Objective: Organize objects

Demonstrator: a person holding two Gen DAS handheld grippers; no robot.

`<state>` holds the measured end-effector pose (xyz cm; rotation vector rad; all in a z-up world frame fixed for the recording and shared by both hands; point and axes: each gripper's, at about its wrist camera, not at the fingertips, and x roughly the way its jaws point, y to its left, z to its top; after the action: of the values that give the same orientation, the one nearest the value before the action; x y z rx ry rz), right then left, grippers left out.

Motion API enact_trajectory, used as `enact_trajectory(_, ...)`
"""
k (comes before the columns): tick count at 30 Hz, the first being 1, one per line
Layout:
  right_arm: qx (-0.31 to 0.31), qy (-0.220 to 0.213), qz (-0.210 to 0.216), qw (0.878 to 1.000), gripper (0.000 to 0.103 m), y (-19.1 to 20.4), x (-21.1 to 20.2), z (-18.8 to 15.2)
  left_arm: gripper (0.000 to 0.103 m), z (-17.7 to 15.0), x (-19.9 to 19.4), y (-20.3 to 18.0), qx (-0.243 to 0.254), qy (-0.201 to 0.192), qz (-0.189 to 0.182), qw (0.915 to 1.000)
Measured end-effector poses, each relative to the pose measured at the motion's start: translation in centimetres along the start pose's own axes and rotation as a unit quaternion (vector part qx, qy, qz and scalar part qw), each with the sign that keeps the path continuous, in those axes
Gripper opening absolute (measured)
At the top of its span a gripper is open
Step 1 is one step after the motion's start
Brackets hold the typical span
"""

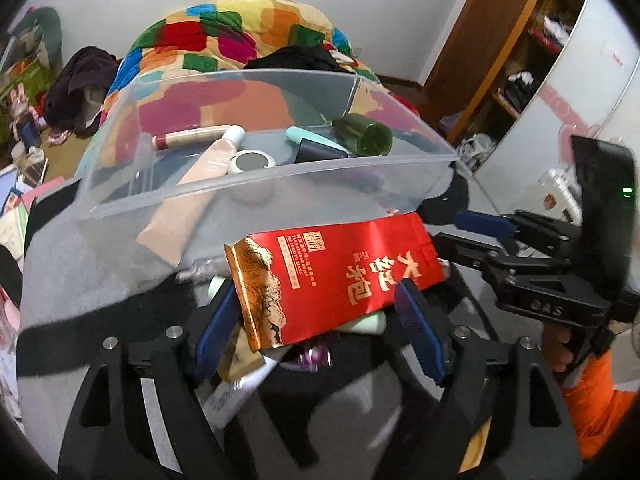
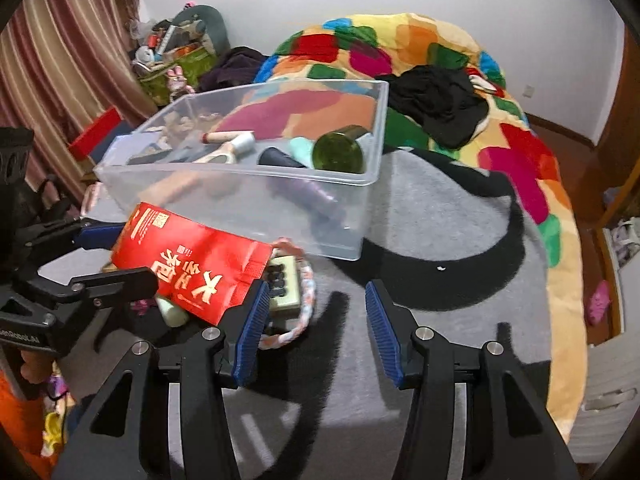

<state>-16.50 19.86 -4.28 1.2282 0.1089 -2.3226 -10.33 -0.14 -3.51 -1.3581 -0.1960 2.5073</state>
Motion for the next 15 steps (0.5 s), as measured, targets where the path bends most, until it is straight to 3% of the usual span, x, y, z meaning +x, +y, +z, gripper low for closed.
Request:
enact_trajectory(5,-0.014,-0.005,0.021,1.000,0.046,1.5,-0.4,0.0,0.077,-2.5,-2.8,-0.3,0.007,-0.011,0.005,0.9999)
enact_trajectory(10,-0.045,0.000,0.017,0.999,0.046,3.2,0.2,0.0,0.077,-5.6,-3.7,-0.5,0.006,0.007,0.001,1.0000)
enact_trajectory(15,-0.039,0.002,0.006,0.999,0.047,2.8,0.3,-0.1,0.077,-7.1,-4.6,-0.1,0.008,-0.002,0.044,0.9990)
